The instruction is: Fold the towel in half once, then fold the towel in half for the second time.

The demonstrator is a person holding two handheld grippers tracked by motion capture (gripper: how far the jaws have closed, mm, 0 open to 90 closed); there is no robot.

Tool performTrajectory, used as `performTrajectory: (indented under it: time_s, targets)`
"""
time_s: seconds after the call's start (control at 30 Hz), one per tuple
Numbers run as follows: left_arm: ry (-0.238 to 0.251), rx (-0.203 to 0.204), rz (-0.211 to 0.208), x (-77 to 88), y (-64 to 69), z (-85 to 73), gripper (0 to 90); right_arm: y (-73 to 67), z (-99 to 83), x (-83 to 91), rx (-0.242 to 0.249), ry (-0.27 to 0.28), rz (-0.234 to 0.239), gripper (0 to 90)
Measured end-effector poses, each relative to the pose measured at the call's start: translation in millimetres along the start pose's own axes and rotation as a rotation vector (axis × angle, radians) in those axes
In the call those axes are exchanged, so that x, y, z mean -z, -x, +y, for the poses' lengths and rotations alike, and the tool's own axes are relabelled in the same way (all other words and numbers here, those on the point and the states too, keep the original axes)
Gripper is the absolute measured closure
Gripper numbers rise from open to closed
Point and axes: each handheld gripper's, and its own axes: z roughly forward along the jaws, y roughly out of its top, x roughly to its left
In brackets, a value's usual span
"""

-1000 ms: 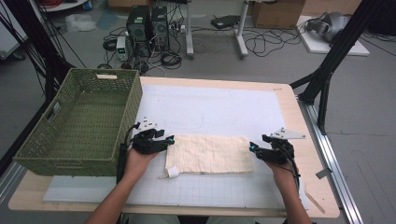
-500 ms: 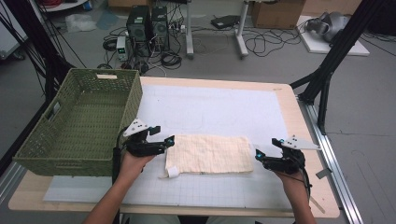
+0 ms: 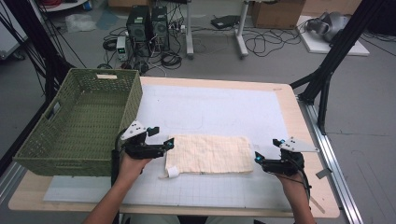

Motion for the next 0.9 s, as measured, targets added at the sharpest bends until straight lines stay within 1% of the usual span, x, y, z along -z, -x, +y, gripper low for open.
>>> performTrajectory:
  time_s: [0.1, 0.13, 0.2, 0.37, 0.43, 0.53, 0.63, 0.67, 0.77, 0.9]
  targets:
    - [-0.01, 0.004, 0.006, 1.2, -0.4, -1.2, 18.0, 0.8, 0.4, -2.1, -0.011, 0.001, 0.004, 11.7]
    - [-0.011, 0.006, 0.008, 1.6, -0.1, -1.7, 18.1, 0.8, 0.9, -3.6, -0.021, 0.0, 0.008, 11.7]
    - [-0.013, 0.005, 0.007, 2.1, 0.5, -2.5, 18.5, 0.3, 2.7, -6.4, -0.024, -0.003, 0.013, 11.7]
    - [-0.018, 0.005, 0.014, 2.2, 0.4, -3.0, 18.9, -3.9, 5.2, -10.8, 0.0, -0.013, 0.018, 11.7]
    - [-0.021, 0.006, 0.015, 2.6, 0.5, -3.2, 18.9, -4.3, 4.8, -11.0, -0.004, -0.014, 0.019, 11.7]
    - [-0.021, 0.019, 0.017, 3.0, 0.4, -3.0, 19.0, -3.7, 4.8, -10.3, -0.002, -0.011, 0.017, 11.7]
    - [-0.024, 0.017, 0.023, 2.2, -0.1, -3.2, 19.1, -4.1, 4.4, -9.7, 0.003, -0.014, 0.016, 11.7]
    - [-0.022, 0.021, 0.024, 1.7, -0.1, -3.5, 19.1, -4.4, 4.2, -9.8, -0.001, -0.016, 0.018, 11.7]
    - [-0.022, 0.018, 0.024, 0.0, -1.0, -3.3, 19.5, -4.5, 3.5, -9.7, -0.005, -0.02, 0.018, 11.7]
    - [-0.025, 0.026, 0.042, -0.1, -1.5, -3.2, 20.0, -3.2, 2.4, -9.1, -0.005, -0.023, 0.015, 11.7]
